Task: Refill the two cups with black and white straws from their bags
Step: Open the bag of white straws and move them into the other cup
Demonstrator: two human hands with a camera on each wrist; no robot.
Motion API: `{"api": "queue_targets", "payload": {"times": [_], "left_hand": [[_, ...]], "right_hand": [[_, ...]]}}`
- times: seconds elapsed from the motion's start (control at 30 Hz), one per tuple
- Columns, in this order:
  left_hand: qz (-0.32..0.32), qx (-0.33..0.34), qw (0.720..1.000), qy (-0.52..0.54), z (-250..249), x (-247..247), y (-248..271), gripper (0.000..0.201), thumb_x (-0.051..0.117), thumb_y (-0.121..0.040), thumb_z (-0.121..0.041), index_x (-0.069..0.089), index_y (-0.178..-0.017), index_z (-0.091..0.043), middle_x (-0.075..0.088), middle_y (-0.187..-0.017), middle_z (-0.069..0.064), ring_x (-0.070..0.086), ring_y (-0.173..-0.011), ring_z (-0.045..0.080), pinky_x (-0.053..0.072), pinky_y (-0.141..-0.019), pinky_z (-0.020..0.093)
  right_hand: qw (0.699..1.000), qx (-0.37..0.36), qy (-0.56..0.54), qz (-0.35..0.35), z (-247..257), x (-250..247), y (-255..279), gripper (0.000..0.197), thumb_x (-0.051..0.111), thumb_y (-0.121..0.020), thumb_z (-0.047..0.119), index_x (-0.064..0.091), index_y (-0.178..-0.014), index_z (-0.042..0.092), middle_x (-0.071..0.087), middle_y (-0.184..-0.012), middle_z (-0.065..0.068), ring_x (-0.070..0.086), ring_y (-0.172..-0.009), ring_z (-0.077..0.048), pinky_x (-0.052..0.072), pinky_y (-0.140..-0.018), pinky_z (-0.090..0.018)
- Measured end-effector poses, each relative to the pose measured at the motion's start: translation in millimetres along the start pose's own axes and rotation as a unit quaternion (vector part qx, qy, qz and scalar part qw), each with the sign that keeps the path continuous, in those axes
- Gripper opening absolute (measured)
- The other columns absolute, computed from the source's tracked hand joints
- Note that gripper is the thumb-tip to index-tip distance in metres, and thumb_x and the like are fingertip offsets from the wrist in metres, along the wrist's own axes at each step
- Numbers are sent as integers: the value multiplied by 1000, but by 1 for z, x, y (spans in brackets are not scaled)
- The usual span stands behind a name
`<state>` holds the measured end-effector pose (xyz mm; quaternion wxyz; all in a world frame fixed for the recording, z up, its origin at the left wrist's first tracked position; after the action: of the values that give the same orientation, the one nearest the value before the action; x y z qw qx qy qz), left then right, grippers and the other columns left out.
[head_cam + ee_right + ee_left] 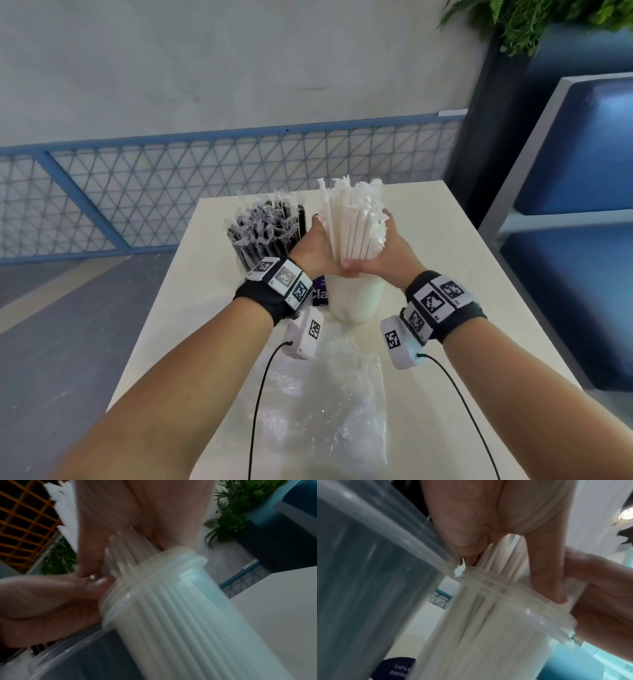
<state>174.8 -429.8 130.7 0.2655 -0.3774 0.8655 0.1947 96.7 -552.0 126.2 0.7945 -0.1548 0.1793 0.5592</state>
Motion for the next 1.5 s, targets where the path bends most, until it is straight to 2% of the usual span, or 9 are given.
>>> {"api": "queue_targets", "payload": {"times": [0.13, 0.37, 0.53, 0.67, 0.8, 0.9, 1.03, 1.27, 1.5], "left_hand": [[-64, 47, 996, 42, -7, 2, -3, 102, 88, -50, -17, 29, -132, -10, 53, -114, -6, 54, -108, 9, 44, -81, 15], [-100, 110, 985, 88, -32, -17, 7, 101, 89, -50, -22, 33, -133, -16, 59, -114, -7, 58, -106, 8, 50, -90, 29], [-121, 164, 974, 100, -47, -24, 26, 122, 89, -51, -14, 10, -145, -21, 40, -139, 5, 41, -127, 14, 36, -104, 25], [-155, 235, 960, -10, -61, -26, 36, 106, 80, -67, -23, 8, -146, -23, 28, -150, 7, 26, -135, 7, 28, -108, 16], [-79, 182, 965, -174, -50, -10, 26, 88, 62, -84, -35, 5, -147, -11, 7, -157, 12, 4, -146, 22, 15, -119, 37], [-9, 112, 964, -242, -35, 0, 21, 79, 45, -90, -44, 3, -147, -9, 2, -158, 12, -10, -145, 23, 8, -119, 44], [-61, 139, 957, -246, -42, -9, 22, 78, 33, -91, -52, -4, -147, -14, -13, -157, 5, -13, -145, 17, 5, -118, 45], [-33, 124, 950, -284, -48, -6, 1, 60, 23, -97, -42, 9, -148, -13, -1, -158, 3, -4, -146, 13, 7, -120, 43], [-80, 69, 988, 114, -21, -6, 14, 106, 66, -70, -49, 0, -148, -22, 7, -158, -2, 10, -144, 12, 14, -115, 34]], "right_hand": [[996, -50, -32, -66, 14, -1, 2, 77, 79, -70, 22, 32, -131, 16, 52, -110, 5, 50, -100, -13, 39, -72, -11], [985, -131, -70, -81, 39, -14, 1, 67, 77, -73, 23, 36, -126, 21, 54, -116, 3, 53, -106, -14, 44, -87, -20], [972, -201, -29, -118, 44, -20, 7, 73, 78, -64, 33, 39, -126, 30, 47, -121, 7, 45, -113, -5, 33, -94, -4], [950, -261, 89, -143, 54, -20, 13, 54, 56, -84, 36, 41, -134, 24, 46, -133, 4, 41, -125, -11, 31, -108, -24], [949, -172, 248, -88, 39, -5, 6, 46, 29, -97, 39, 36, -141, 26, 35, -149, 6, 24, -142, -15, 18, -115, -43], [957, -136, 250, -53, 30, -3, 5, 48, 23, -96, 43, 44, -136, 27, 37, -147, 11, 28, -139, -12, 13, -116, -46], [948, -174, 239, -121, 47, -23, -1, 52, 21, -95, 46, 41, -137, 24, 35, -148, 6, 28, -139, -13, 17, -114, -45], [932, -73, 349, 56, 46, -20, -28, 49, 11, -100, 39, 22, -146, 25, 22, -155, 10, 6, -145, -8, -1, -116, -46], [996, -71, 17, -55, 16, -49, -10, 85, 58, -75, 53, 21, -145, 26, 22, -152, -1, 27, -135, -10, 26, -112, -35]]}}
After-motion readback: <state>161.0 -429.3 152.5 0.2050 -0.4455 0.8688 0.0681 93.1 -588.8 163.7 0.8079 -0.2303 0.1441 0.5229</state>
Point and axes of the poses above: each hand's wrist, its own y-axis away from the middle knuckle, its own x-axis out of the palm, z = x × y, the point moved 4 cm from there along -y, towards the middle knuckle
